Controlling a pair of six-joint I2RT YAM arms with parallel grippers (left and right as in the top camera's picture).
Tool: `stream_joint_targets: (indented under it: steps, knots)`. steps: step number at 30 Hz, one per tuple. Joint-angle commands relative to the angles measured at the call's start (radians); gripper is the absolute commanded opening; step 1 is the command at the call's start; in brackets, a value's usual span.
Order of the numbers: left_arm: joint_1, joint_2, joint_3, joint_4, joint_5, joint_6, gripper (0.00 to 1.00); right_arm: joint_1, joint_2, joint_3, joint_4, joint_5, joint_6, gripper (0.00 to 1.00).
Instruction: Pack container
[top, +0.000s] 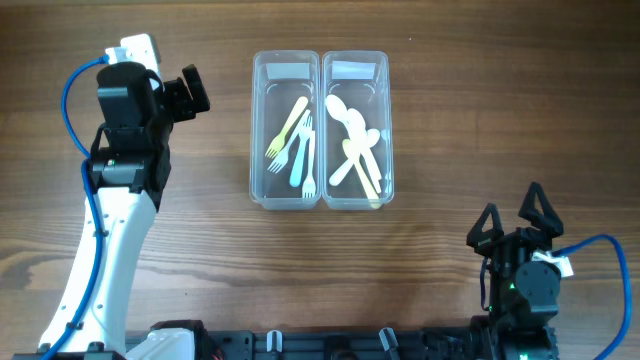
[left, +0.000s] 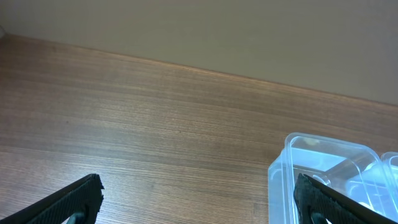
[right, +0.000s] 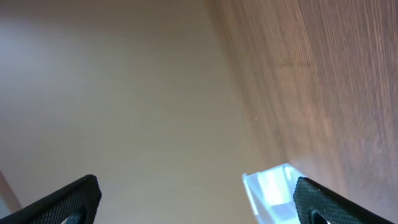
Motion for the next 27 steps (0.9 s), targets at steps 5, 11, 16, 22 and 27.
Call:
stream_joint_targets:
  steps: [5,11,16,22,27]
  knots:
    - [0.006,-0.009,0.018,0.002,-0.013,-0.005,1.0,-0.005,-0.016,-0.005,0.01,0.053,-0.205,1.0]
    - [0.006,-0.009,0.018,0.002,-0.013,-0.005,1.0,-0.005,-0.016,-0.006,0.012,0.108,-0.901,1.0]
    - [0.006,-0.009,0.018,0.002,-0.013,-0.005,1.0,-0.005,-0.016,-0.006,0.01,0.108,-1.328,1.0]
    - [0.006,-0.009,0.018,0.002,-0.013,-0.005,1.0,-0.005,-0.016,-0.006,0.006,0.175,-1.506,1.0]
    - [0.006,-0.009,0.018,0.002,-0.013,-0.005,1.0,-0.005,-0.017,-0.006,0.01,0.216,-1.553,1.0]
